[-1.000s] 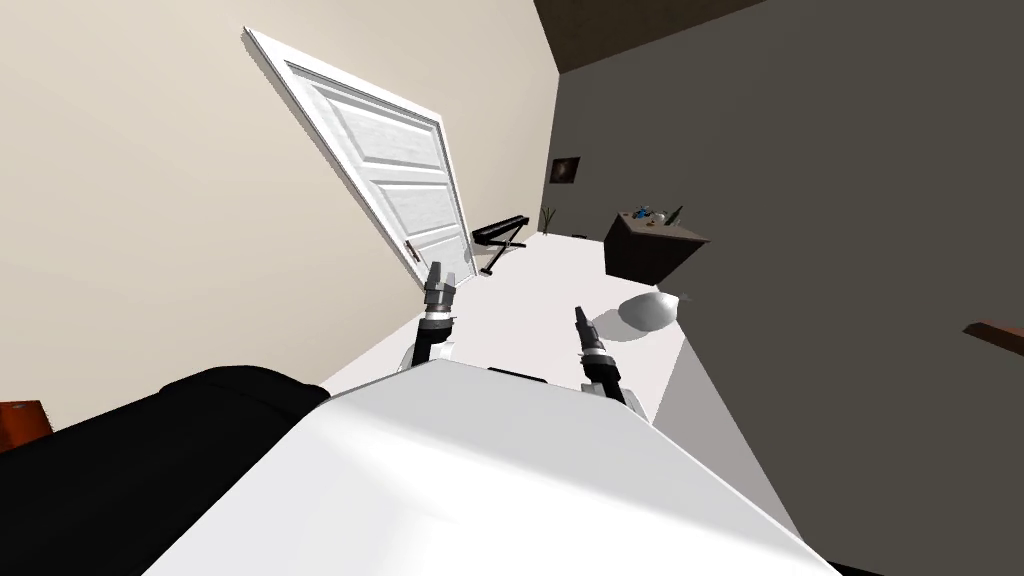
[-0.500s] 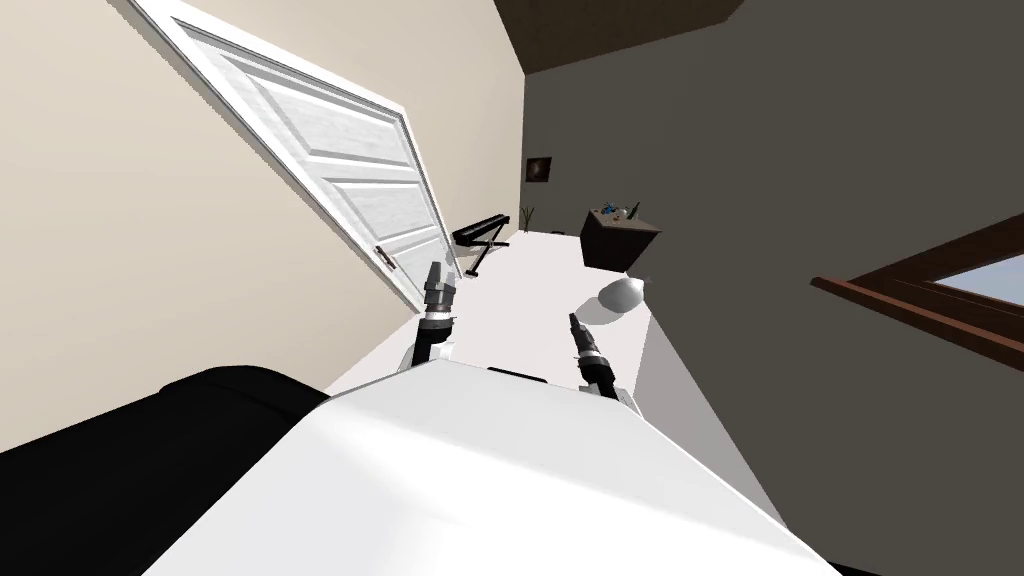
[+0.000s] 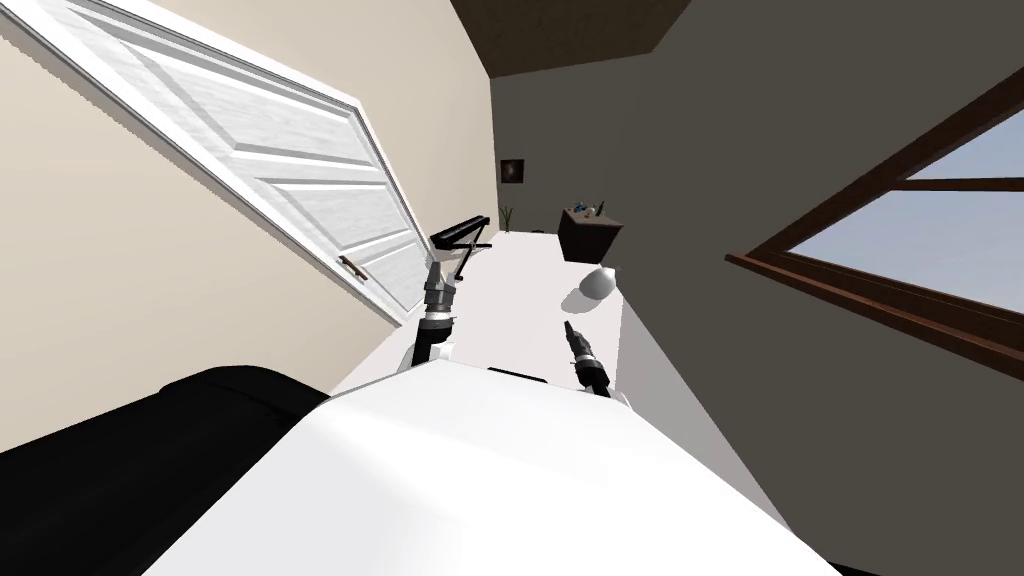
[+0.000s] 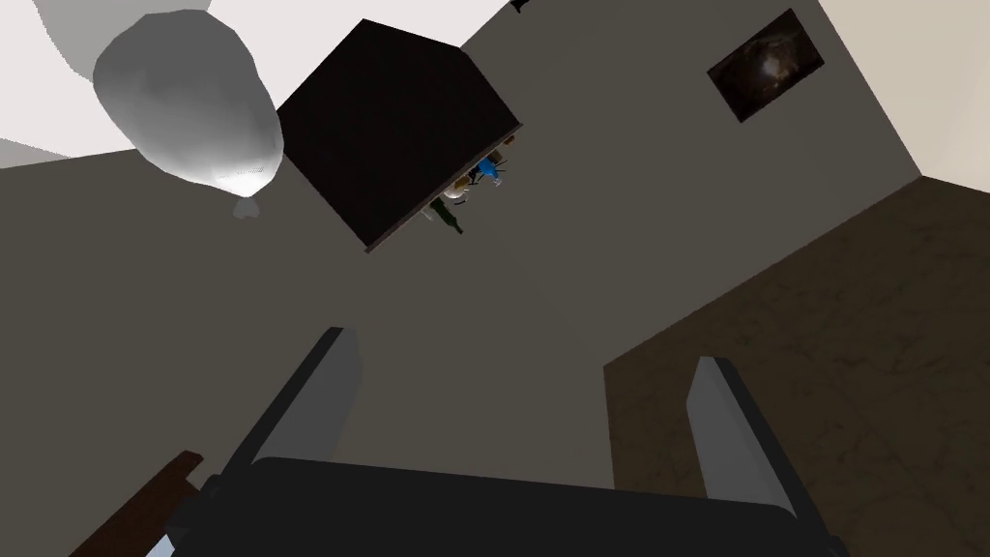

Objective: Pull the door open

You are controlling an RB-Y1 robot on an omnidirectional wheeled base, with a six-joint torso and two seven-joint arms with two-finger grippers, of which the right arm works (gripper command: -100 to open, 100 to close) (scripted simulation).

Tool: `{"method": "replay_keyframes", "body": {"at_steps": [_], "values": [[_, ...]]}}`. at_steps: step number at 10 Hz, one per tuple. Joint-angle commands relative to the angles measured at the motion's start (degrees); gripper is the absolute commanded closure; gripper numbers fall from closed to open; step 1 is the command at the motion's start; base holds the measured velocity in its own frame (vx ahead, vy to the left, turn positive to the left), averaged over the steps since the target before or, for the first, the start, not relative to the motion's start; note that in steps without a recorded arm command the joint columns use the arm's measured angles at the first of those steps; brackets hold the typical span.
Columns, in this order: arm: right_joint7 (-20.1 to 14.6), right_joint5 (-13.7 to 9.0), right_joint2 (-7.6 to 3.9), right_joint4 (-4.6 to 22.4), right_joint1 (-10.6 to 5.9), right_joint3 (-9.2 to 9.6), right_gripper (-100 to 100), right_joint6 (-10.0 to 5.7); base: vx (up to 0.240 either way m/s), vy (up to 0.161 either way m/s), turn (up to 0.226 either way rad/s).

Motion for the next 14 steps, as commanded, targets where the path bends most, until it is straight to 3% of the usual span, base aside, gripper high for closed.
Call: {"method": "replay_keyframes", "body": {"at_steps": [1, 14], "values": [[0.9, 0.5, -0.67, 1.1, 0.13, 0.40, -100, 1.30, -0.033, 0.085, -0.294], [8.8, 5.8, -3.34, 12.6, -0.45, 3.82, -100, 10.98, -0.048, 0.077, -0.319]]}}
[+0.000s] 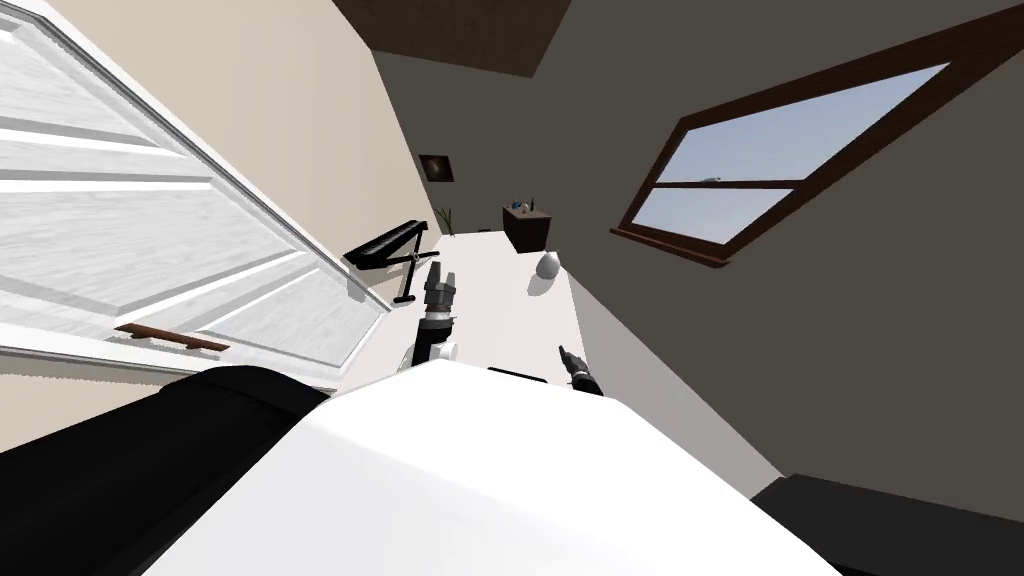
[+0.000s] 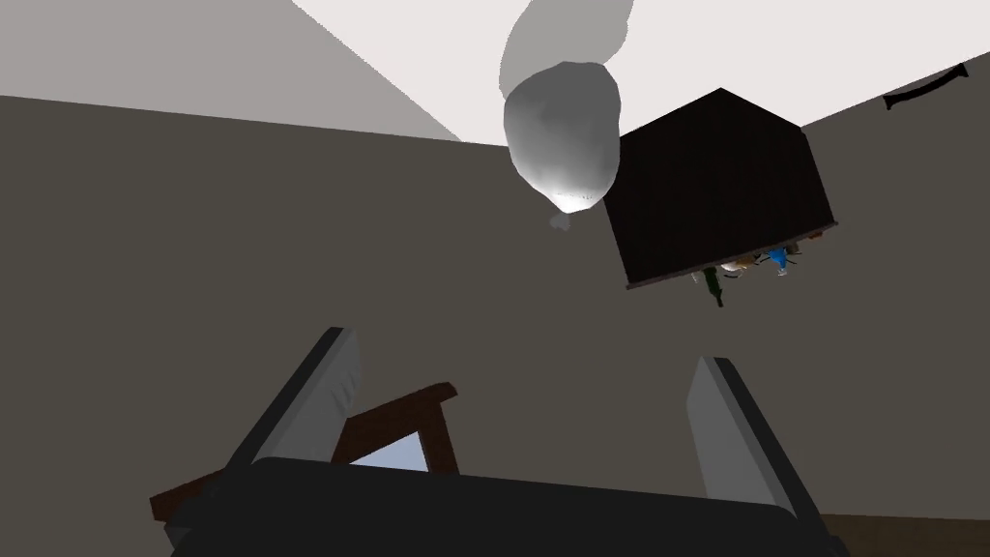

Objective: Pull the door open

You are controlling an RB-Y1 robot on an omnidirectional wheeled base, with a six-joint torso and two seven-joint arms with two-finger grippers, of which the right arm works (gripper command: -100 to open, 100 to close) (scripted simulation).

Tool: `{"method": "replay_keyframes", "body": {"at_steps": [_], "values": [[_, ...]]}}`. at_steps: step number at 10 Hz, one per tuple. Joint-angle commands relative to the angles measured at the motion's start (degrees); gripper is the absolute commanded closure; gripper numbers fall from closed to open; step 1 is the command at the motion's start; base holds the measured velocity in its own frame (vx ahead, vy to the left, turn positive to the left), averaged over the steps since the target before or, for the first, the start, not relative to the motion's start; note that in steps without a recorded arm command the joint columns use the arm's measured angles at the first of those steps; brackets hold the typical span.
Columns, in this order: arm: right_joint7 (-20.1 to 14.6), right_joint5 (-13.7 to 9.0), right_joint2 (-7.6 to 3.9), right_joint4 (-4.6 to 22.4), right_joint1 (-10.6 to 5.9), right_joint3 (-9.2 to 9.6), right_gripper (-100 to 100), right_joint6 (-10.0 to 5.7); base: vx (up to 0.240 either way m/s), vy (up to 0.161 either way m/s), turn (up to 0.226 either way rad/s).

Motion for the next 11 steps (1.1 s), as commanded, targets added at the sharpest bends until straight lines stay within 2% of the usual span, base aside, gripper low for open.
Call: {"method": "replay_keyframes", "body": {"at_steps": [1, 11], "values": [[1.1, 0.7, -0.50, 1.6, -0.02, 0.40, -100, 1.33, -0.059, 0.088, -0.337], [7.7, 5.1, -2.66, 11.3, -0.51, 3.29, -100, 9.47, -0.070, 0.091, -0.321]]}}
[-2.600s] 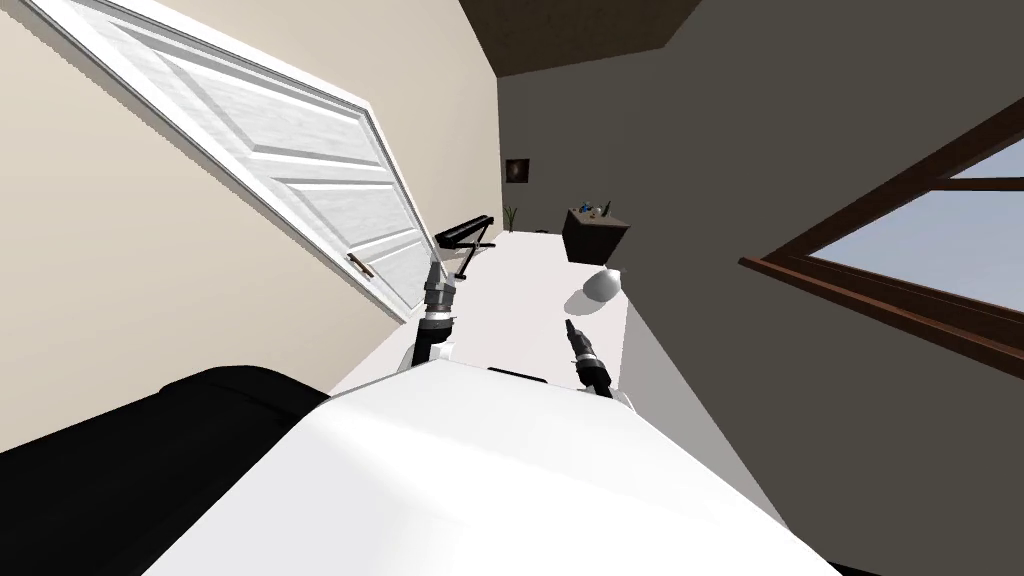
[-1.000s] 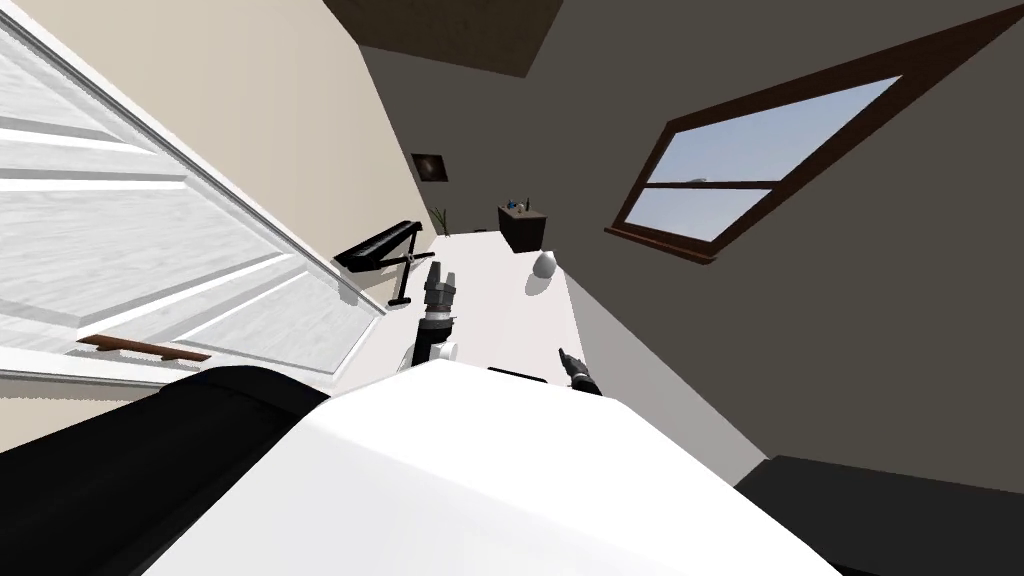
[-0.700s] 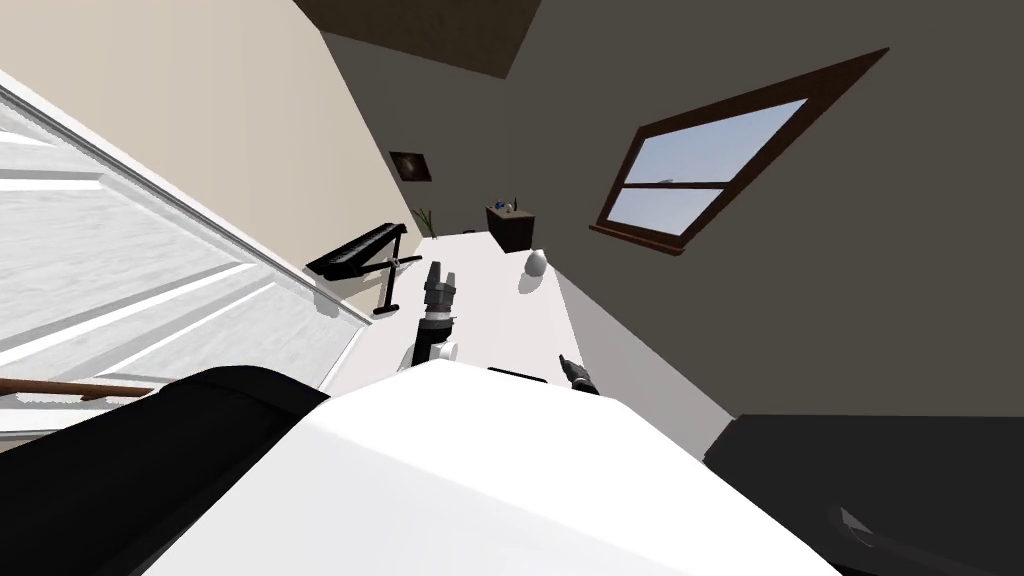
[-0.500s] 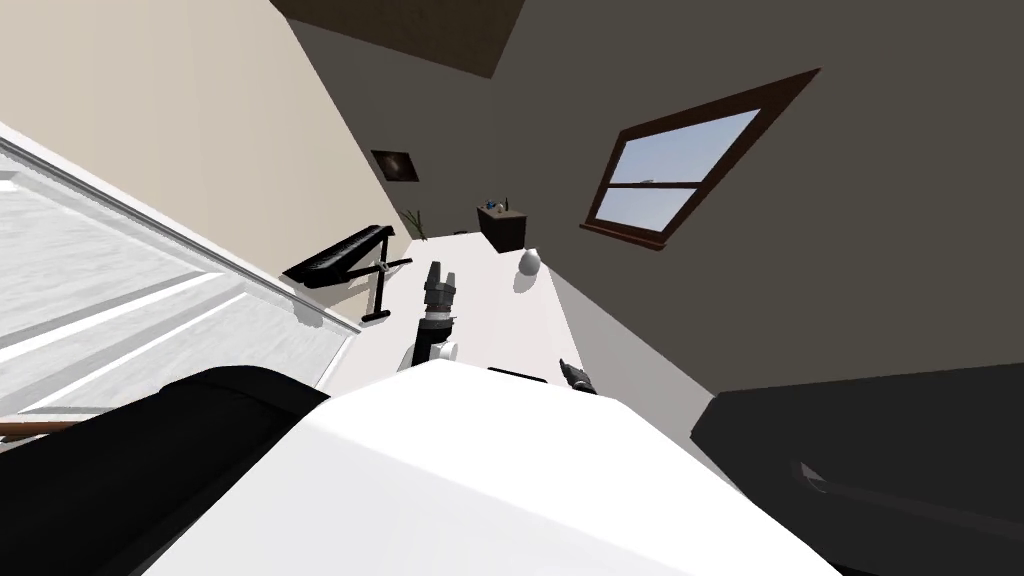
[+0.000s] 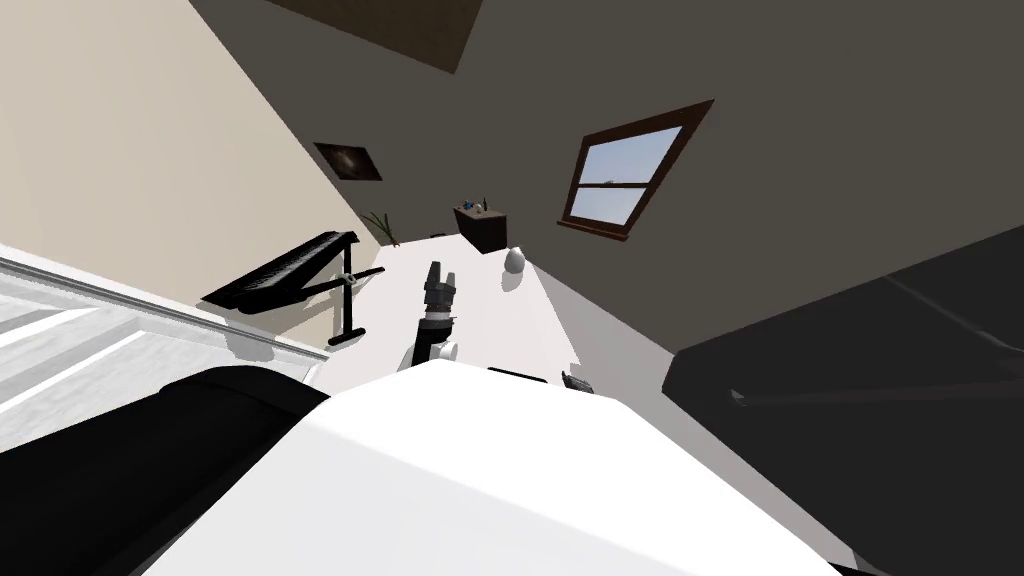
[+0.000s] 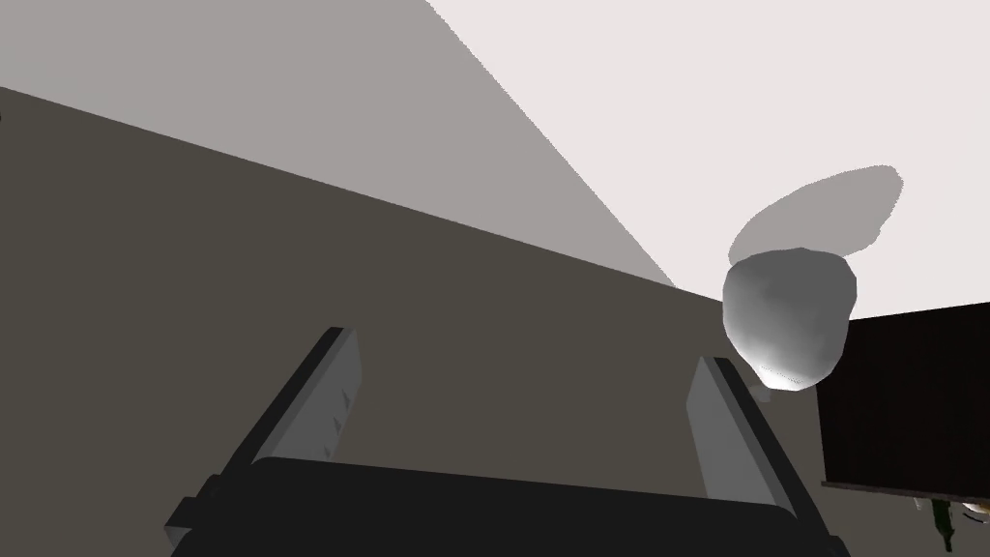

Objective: Pull the door open

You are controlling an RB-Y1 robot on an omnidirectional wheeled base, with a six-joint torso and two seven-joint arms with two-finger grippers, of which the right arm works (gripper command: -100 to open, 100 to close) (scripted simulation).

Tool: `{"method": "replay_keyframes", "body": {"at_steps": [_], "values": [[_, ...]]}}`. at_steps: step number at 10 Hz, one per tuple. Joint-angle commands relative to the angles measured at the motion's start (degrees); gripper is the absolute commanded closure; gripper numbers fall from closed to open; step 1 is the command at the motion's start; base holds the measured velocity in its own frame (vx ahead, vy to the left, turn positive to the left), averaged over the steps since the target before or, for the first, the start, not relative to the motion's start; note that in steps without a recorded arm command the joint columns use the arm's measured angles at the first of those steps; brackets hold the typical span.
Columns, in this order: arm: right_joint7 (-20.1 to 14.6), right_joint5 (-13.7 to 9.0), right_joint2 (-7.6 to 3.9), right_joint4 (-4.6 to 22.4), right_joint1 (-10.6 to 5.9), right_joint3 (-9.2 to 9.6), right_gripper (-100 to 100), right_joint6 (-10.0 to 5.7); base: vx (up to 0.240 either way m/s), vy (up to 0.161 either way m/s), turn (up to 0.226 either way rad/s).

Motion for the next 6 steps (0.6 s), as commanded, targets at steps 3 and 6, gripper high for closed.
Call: {"method": "replay_keyframes", "body": {"at_steps": [3, 6], "values": [[2.5, 1.5, -0.89, 3.6, -0.44, 1.15, -100, 3.34, -0.084, 0.096, -0.310], [4.2, 2.6, -1.43, 6.0, -0.57, 1.88, -100, 5.40, -0.065, 0.080, -0.270]]}}
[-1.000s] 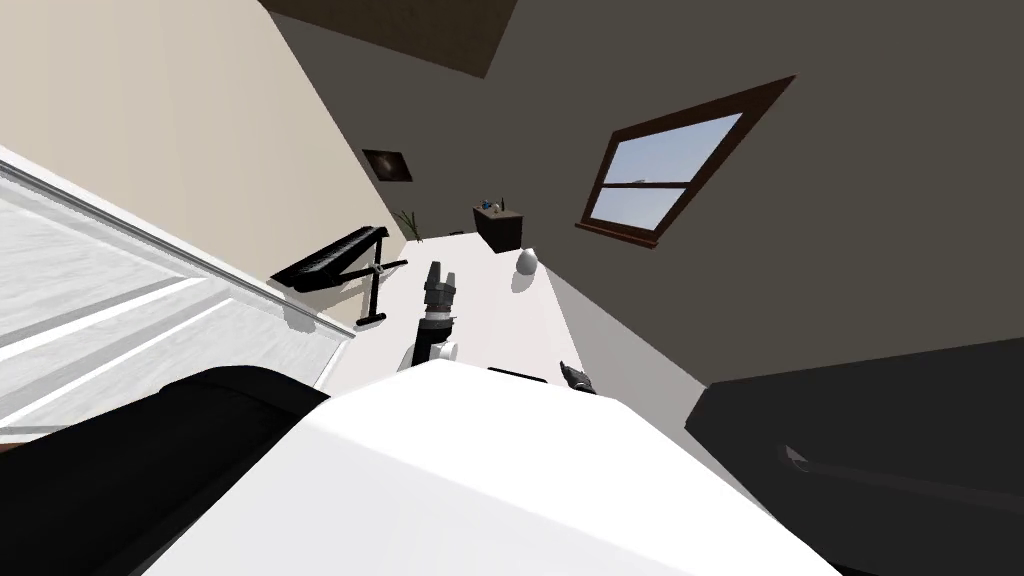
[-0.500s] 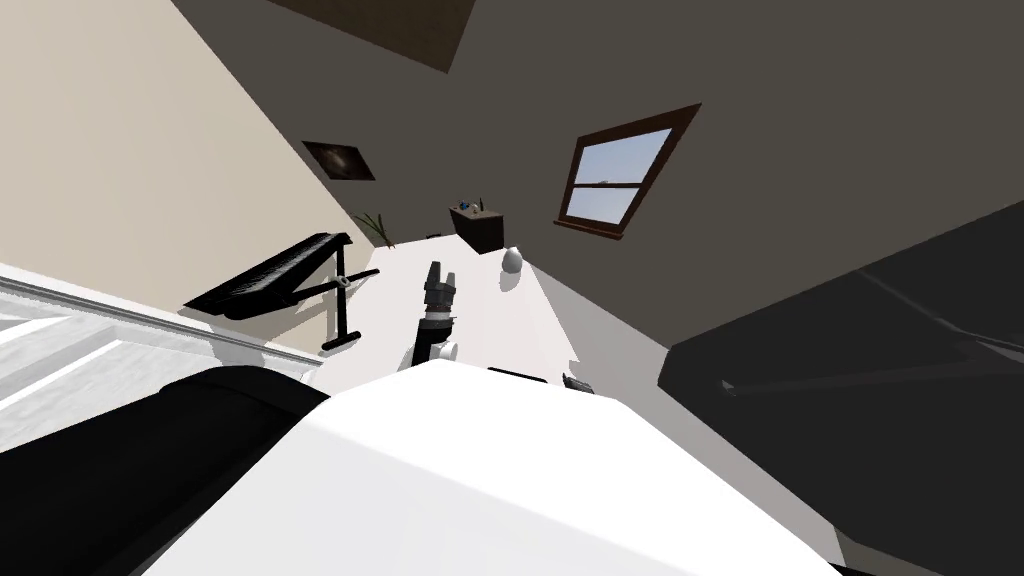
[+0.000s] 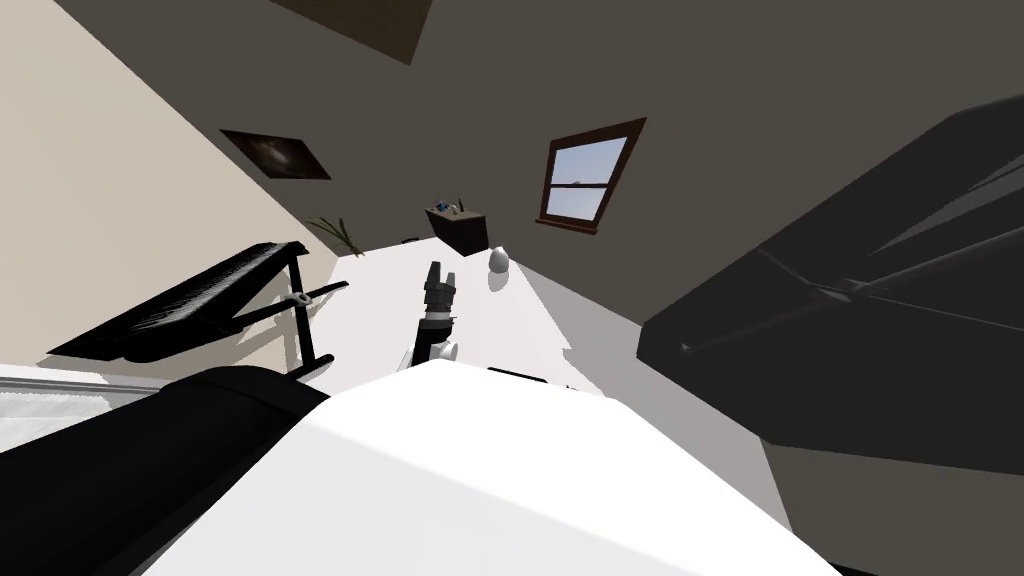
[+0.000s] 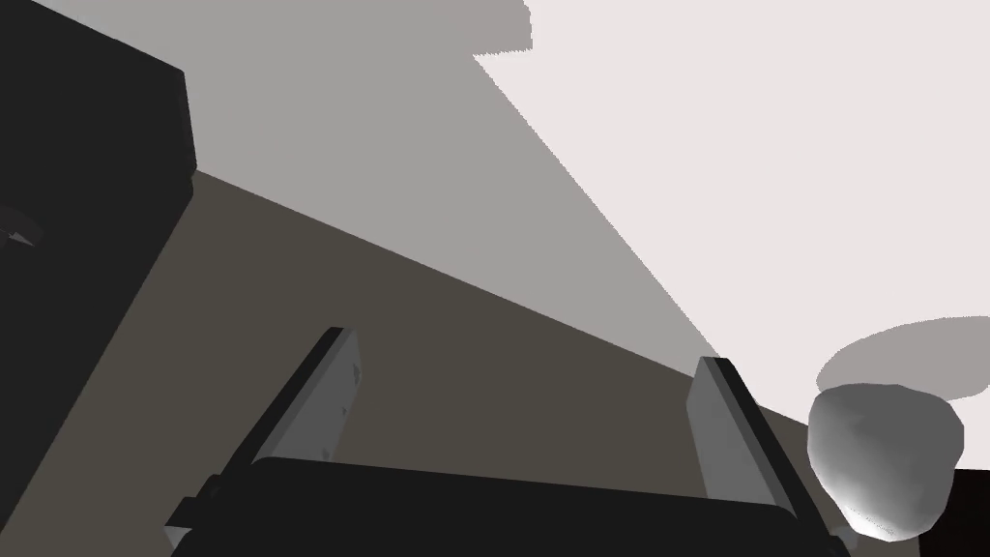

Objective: Pull the door open

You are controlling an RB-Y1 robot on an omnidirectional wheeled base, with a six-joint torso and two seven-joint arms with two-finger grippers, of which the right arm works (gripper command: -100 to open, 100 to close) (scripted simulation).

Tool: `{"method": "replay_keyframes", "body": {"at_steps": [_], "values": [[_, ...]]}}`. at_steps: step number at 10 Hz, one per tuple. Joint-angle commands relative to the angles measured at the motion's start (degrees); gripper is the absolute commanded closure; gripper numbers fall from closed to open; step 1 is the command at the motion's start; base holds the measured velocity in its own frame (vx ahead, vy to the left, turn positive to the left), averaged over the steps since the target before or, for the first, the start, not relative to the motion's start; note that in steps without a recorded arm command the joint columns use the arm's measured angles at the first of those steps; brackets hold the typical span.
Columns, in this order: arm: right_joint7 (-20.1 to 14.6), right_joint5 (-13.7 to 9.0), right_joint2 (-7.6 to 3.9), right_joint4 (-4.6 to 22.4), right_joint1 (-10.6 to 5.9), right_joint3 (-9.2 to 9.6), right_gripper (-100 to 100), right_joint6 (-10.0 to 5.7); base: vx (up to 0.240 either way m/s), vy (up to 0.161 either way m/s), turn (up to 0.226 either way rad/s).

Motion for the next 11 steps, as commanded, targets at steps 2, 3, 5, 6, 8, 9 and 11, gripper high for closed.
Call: {"method": "replay_keyframes", "body": {"at_steps": [2, 3, 5, 6, 8, 9, 11], "values": [[1.1, 1.3, 0.28, 2.6, -0.60, 0.24, -100, 1.06, -0.054, 0.055, -0.153], [1.7, 1.8, 0.07, 3.6, -0.65, 0.53, -100, 1.89, -0.069, 0.069, -0.327], [3.1, 2.7, -0.35, 5.6, -0.75, 1.11, -100, 3.53, -0.099, 0.109, -0.322], [3.7, 3.1, -0.56, 6.5, -0.80, 1.41, -100, 4.36, -0.116, 0.104, -0.365], [5.1, 4.0, -0.99, 8.5, -0.90, 1.99, -100, 6.00, -0.110, 0.082, -0.323], [5.7, 4.5, -1.20, 9.5, -0.95, 2.28, -100, 6.83, -0.114, 0.091, -0.344], [7.1, 5.4, -1.62, 11.4, -1.05, 2.87, -100, 8.47, -0.109, 0.078, -0.334]]}}
